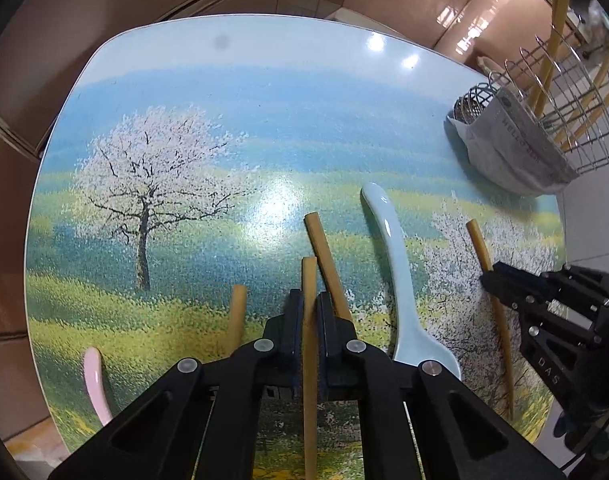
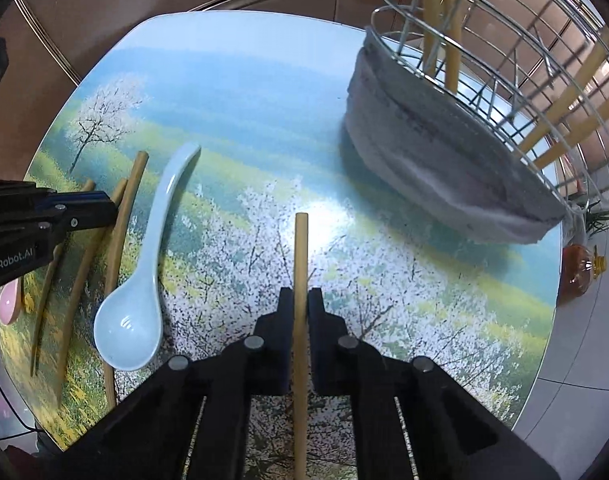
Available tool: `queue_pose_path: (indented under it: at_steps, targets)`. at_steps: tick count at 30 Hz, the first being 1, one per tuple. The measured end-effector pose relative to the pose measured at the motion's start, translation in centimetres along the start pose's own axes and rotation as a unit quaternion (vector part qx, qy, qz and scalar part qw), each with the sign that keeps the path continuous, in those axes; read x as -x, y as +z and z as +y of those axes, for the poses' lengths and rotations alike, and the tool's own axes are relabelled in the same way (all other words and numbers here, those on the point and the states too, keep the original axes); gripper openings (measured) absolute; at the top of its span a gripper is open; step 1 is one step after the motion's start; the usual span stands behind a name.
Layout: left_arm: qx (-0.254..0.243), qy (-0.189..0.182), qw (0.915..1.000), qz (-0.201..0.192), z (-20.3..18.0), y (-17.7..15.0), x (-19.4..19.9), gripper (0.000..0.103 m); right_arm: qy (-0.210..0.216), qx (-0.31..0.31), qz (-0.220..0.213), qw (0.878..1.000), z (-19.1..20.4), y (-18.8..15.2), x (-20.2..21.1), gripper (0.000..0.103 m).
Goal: Organize utensils
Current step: 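Lift both chopsticks and carry them over the wire holder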
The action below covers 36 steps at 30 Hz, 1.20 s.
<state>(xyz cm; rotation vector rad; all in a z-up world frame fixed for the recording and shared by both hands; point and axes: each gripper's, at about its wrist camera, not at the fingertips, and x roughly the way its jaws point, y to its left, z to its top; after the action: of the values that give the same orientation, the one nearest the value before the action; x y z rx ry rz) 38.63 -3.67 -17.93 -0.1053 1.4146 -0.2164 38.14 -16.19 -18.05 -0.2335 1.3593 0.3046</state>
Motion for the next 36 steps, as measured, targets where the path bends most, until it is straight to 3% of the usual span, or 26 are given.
queue_pose_path:
  at_steps: [11,22,29,36]
  targets:
    - [0.006,-0.020,0.9963,-0.084,0.1,-3.7,5.6,0.006,0.027,-0.010,-0.103,0.994,0.0,-6.8,6.1,0.006]
    - [0.003,-0.042,0.9875,-0.152,-0.1,-9.0,13.1,0.006,0.041,-0.033,-0.204,0.977,-0.8,-14.3,14.5,0.006]
    - [-0.013,-0.064,0.9738,-0.218,-1.6,-10.2,20.7,0.005,0.024,-0.034,-0.271,0.962,-0.8,-15.5,21.6,0.006]
    - [-0.036,-0.094,0.9533,-0.285,-5.2,-6.6,28.0,0.005,-0.002,-0.057,-0.354,0.933,-3.4,-12.5,29.0,0.006]
